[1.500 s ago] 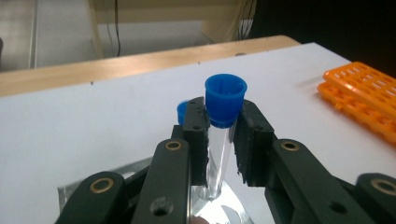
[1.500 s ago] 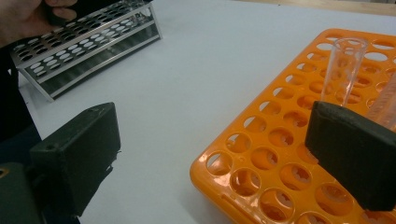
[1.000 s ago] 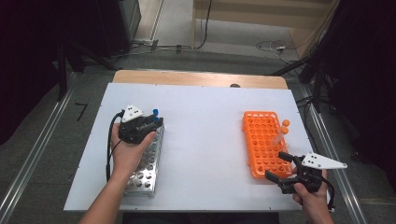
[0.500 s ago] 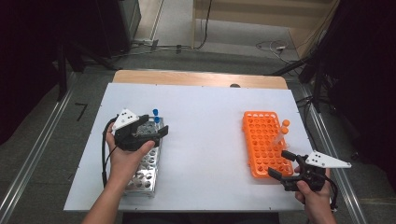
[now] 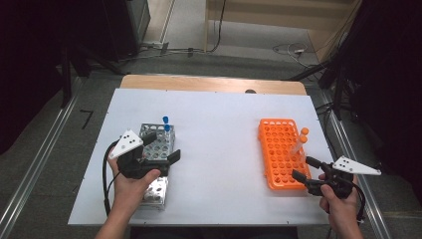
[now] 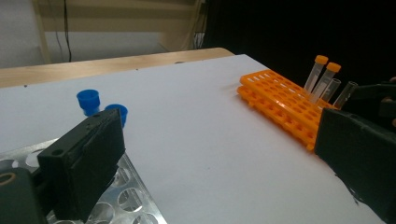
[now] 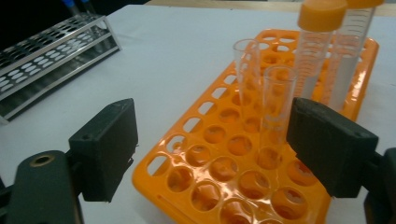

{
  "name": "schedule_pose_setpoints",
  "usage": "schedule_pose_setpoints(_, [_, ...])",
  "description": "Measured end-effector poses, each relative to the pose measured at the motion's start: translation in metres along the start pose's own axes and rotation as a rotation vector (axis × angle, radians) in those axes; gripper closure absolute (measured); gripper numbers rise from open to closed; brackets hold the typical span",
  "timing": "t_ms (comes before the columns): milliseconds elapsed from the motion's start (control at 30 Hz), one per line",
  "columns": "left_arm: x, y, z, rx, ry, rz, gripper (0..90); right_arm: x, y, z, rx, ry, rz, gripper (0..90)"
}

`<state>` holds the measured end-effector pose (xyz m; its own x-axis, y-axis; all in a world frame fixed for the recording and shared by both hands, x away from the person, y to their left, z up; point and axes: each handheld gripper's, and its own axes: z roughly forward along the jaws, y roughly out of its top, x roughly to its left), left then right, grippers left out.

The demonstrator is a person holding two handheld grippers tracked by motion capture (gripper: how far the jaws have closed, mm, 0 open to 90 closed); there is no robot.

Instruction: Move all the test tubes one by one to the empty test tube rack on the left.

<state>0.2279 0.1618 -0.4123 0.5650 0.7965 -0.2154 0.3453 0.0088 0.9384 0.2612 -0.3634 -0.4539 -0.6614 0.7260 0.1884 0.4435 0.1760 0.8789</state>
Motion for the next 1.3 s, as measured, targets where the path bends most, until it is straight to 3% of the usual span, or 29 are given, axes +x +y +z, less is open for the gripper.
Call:
schedule_pose_setpoints(333, [-0.015, -0.007, -0.001, 0.015, -0.044, 0.016, 0.0, -0.018, -0.004, 0.011, 0.039, -0.069, 0.023, 30.5])
schedule_pose_setpoints(633, [-0.021, -0.016, 0.002, 0.038, -0.074, 0.019, 0.0, -0.023, -0.007, 0.019, 0.059, -0.123, 0.030, 52.3])
schedule_pose_setpoints(833, [-0.021, -0.019, 0.004, 0.048, -0.071, 0.015, 0.0, -0.023, -0.010, 0.021, 0.059, -0.133, 0.018, 63.0])
schedule_pose_setpoints(1300, [-0.018, -0.021, 0.004, 0.053, -0.065, 0.005, 0.0, -0.018, -0.013, 0.027, 0.071, -0.160, -0.022, 73.2])
